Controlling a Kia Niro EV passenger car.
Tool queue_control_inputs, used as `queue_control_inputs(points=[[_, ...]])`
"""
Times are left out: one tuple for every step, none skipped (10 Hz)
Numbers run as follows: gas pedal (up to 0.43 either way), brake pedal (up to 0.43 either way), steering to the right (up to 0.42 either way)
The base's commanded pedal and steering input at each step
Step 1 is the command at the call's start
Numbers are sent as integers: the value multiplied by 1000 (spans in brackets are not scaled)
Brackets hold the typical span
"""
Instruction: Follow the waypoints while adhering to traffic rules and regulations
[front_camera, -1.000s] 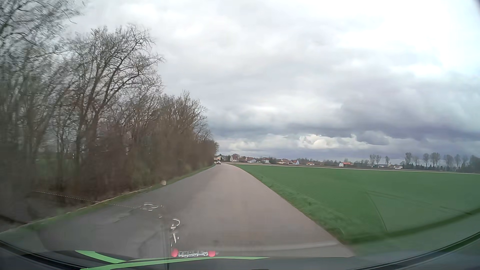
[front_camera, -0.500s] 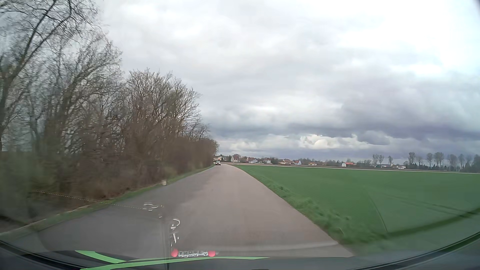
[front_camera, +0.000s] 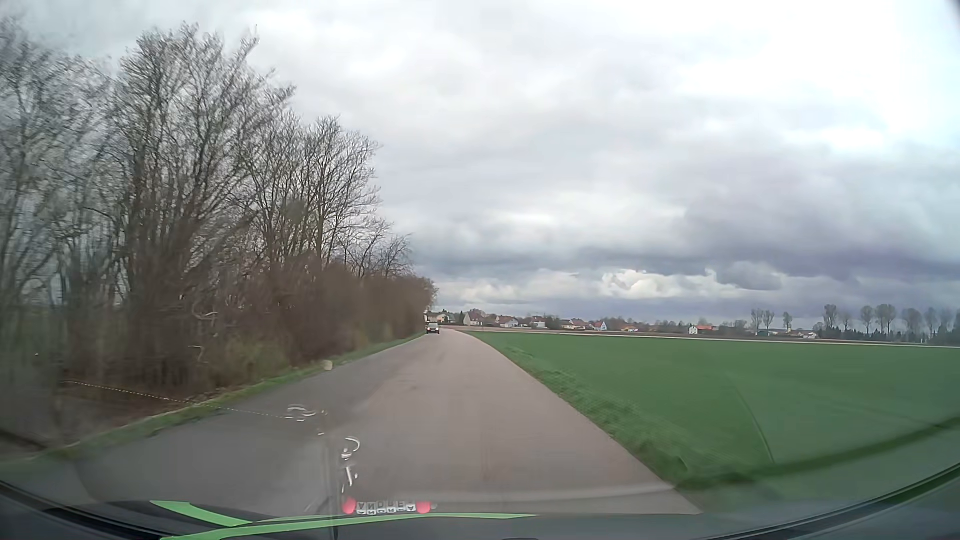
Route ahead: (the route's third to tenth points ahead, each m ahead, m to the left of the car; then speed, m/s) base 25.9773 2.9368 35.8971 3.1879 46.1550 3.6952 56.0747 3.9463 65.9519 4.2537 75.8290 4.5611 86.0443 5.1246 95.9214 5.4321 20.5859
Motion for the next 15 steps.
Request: queue_control_inputs(points=[[220,0,0],[220,0,0],[220,0,0],[220,0,0],[220,0,-1],[220,0,-2],[220,0,-2],[220,0,-3],[220,0,-3],[220,0,-3],[220,0,-3],[220,0,-3],[220,0,-2],[220,0,-2],[220,0,-2]])
